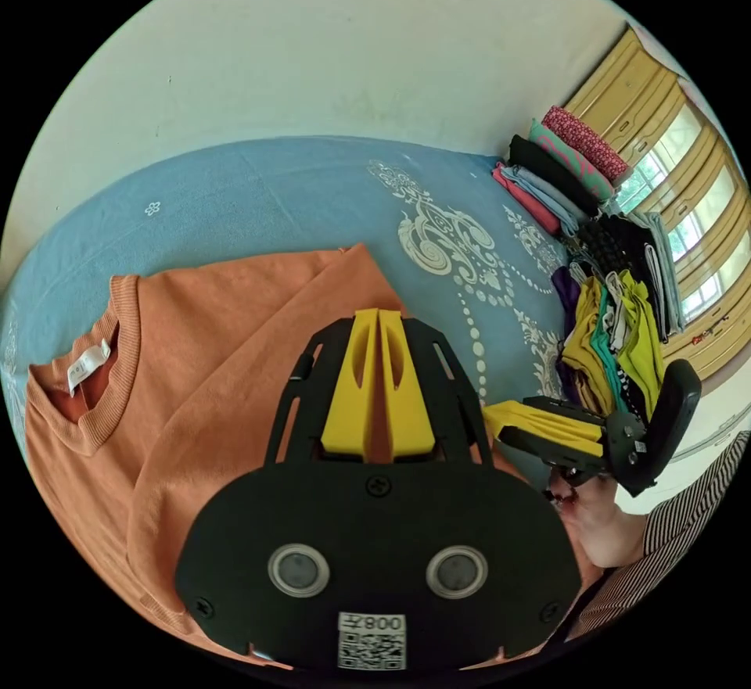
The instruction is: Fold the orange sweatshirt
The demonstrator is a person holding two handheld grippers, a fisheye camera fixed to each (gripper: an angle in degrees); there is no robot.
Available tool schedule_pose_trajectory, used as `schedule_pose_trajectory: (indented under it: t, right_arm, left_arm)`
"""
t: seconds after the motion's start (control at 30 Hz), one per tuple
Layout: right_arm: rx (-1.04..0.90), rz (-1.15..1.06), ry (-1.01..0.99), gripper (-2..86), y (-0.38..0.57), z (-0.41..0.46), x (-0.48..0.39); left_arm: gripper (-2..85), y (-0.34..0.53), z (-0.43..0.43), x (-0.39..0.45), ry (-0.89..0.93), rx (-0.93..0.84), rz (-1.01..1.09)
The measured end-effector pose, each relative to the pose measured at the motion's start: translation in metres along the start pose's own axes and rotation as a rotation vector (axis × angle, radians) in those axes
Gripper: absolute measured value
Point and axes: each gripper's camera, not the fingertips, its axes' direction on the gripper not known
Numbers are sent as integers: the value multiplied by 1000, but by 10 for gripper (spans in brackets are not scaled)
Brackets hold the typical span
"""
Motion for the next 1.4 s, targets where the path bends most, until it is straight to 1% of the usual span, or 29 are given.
schedule_pose_trajectory:
  t: [0.17, 0.2, 0.23, 0.3, 0.33, 0.43, 0.53, 0.57, 0.6, 0.67, 0.7, 0.73, 0.8, 0.87, 0.9, 0.97, 1.0, 1.07, 1.23, 1.3, 1.4]
  right_arm:
    - [95, -176, 9, 0, -7, -32, -54]
    - [76, -214, 32, 0, -12, -27, -66]
    - [20, -229, 59, 0, -17, -13, -73]
    - [-85, -231, 75, 0, -22, 13, -74]
    - [-67, -217, 57, 1, -21, 14, -71]
    - [-66, -214, 41, 1, -22, 10, -75]
    - [-61, -222, 52, 1, -23, 8, -83]
    - [-59, -223, 53, 1, -24, 7, -85]
    - [-57, -223, 55, 1, -24, 6, -87]
    - [-55, -224, 57, 1, -25, 5, -91]
    - [-55, -224, 57, 1, -26, 5, -93]
    - [-56, -222, 53, 1, -28, 4, -94]
    - [-56, -219, 48, 1, -30, 3, -97]
    - [-56, -222, 54, 1, -32, 2, -101]
    - [-54, -230, 70, 1, -32, 2, -106]
    - [-51, -247, 106, 1, -33, 3, -115]
    - [-49, -260, 132, 1, -34, 3, -121]
    - [-48, -275, 165, 1, -35, 4, -129]
    - [-82, -285, 192, 1, -48, -5, -142]
    - [-77, -278, 173, 1, -56, -18, -151]
    - [-1, -295, 126, 1, -64, -41, -177]
  left_arm:
    - [2, 25, -35, 12, 28, 32, 22]
    - [2, 26, -32, 13, 25, 8, 29]
    - [2, 27, -23, 14, -4, -73, 40]
    - [2, 30, -29, 13, -10, -81, 39]
    - [2, 32, -45, 11, -15, -75, 27]
    - [2, 57, -104, 11, -96, -3, 36]
    - [3, 103, -155, -4, -242, -1, -6]
    - [3, 123, -168, -16, -300, -19, -50]
    - [3, 133, -174, -23, -319, -32, -77]
    - [3, 166, -180, -52, -323, -135, -141]
    - [3, 174, -189, -56, -296, -73, -152]
    - [3, 183, -203, -64, -246, -64, -203]
    - [4, 196, -227, -68, -242, -30, -232]
    - [6, 227, -273, -79, -210, 89, -313]
    - [6, 238, -285, -85, -197, 120, -347]
    - [10, 294, -338, -117, -163, 252, -504]
    - [11, 310, -351, -125, -159, 275, -543]
    - [20, 373, -402, -154, -163, 364, -682]
    - [45, 479, -488, -201, -237, 463, -906]
    - [56, 512, -512, -223, -231, 514, -991]
    - [78, 557, -538, -262, -179, 597, -1128]
